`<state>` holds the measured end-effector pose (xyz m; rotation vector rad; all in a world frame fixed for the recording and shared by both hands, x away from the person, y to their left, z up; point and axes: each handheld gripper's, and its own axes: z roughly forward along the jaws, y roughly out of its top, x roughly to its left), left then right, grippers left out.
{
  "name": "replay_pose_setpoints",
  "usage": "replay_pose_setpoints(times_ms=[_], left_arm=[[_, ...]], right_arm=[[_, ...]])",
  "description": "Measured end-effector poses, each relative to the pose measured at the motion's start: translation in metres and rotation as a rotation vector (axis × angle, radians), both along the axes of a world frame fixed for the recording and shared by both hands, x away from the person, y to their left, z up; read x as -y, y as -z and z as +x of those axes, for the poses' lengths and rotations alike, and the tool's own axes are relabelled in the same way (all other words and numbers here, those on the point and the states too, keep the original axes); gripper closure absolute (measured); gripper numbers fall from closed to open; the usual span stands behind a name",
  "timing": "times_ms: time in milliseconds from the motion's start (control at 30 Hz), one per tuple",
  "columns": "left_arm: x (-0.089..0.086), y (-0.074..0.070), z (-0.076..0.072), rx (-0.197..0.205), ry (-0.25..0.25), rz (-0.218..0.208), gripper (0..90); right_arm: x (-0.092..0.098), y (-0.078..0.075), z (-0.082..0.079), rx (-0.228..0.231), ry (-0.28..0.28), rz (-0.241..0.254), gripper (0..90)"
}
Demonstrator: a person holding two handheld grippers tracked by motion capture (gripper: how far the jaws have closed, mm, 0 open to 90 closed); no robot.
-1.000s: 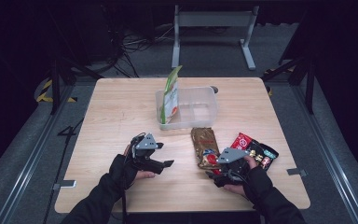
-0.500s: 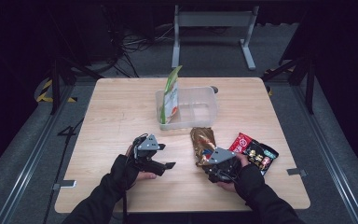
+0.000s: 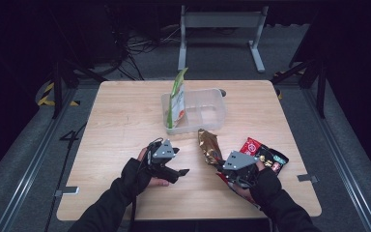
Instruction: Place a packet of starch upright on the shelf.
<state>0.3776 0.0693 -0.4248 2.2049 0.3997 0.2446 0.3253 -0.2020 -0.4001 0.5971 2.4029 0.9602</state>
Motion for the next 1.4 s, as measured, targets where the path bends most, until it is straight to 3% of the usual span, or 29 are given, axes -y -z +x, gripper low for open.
replay_pose_setpoints(times_ms=[67, 233, 333, 467, 567, 733, 933, 1167, 1267, 1400], left_arm=[[0.003, -0.001, -0.001, 0.011, 0.014, 0.007, 18.8], [0.014, -0.006, -0.007, 0.066, 0.041, 0.022, 17.9], [0.018, -0.010, -0.009, 0.074, 0.066, 0.015, 17.6], [0.028, -0.015, -0.008, 0.096, 0.098, -0.007, 17.5], [0.038, -0.016, -0.009, 0.118, 0.140, 0.004, 17.4], [0.055, -0.011, -0.007, 0.118, 0.189, 0.035, 18.2], [0.064, -0.006, -0.003, 0.105, 0.187, 0.055, 22.4], [0.064, -0.006, -0.003, 0.119, 0.206, 0.064, 47.7], [0.063, -0.005, -0.003, 0.134, 0.200, 0.076, 63.1], [0.060, -0.006, -0.002, 0.153, 0.201, 0.052, 84.7]], right_arm=[[0.002, -0.008, -0.003, -0.010, -0.043, 0.014, 81.0], [0.004, -0.021, -0.008, -0.019, -0.080, 0.059, 82.2], [0.003, -0.024, -0.009, -0.041, -0.106, 0.074, 82.6], [-0.003, -0.026, -0.010, -0.044, -0.141, 0.058, 83.0], [-0.007, -0.027, -0.011, -0.046, -0.165, 0.050, 83.5], [-0.009, -0.031, -0.013, -0.038, -0.183, 0.066, 85.0], [-0.007, -0.035, -0.015, -0.031, -0.189, 0.090, 86.0], [-0.003, -0.038, -0.015, -0.023, -0.175, 0.138, 88.5], [-0.001, -0.039, -0.014, -0.018, -0.154, 0.163, 88.5], [0.003, -0.040, -0.012, -0.014, -0.128, 0.191, 86.3]])
